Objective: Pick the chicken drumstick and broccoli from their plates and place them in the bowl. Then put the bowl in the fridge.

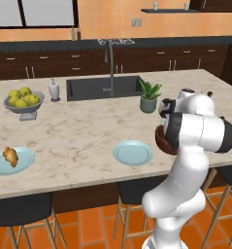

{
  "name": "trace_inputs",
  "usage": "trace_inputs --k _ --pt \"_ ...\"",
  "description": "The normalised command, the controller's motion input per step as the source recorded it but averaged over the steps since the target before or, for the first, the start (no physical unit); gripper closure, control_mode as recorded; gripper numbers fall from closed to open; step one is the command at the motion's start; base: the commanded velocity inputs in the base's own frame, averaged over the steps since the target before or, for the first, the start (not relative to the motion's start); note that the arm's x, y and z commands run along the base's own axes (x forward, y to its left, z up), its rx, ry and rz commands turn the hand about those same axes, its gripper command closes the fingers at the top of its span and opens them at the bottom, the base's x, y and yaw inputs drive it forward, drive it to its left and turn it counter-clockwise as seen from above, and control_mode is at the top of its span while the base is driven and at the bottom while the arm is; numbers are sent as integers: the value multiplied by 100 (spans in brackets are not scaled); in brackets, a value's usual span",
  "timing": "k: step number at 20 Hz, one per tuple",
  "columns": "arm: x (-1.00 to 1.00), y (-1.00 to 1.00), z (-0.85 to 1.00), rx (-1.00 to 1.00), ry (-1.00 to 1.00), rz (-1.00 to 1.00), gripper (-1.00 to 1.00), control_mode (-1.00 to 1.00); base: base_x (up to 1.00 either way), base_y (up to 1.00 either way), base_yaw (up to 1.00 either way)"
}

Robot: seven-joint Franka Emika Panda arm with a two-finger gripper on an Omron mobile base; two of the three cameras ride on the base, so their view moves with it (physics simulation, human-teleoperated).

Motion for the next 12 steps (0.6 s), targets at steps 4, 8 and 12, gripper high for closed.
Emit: trace_inputs --k 4,8,12 --pt "4 0 -20 0 2 0 -100 -100 0 0 0" --pt "0 0 -4 0 0 0 -100 -100 0 0 0" --pt "-9 0 11 0 -1 0 -100 -100 0 0 0"
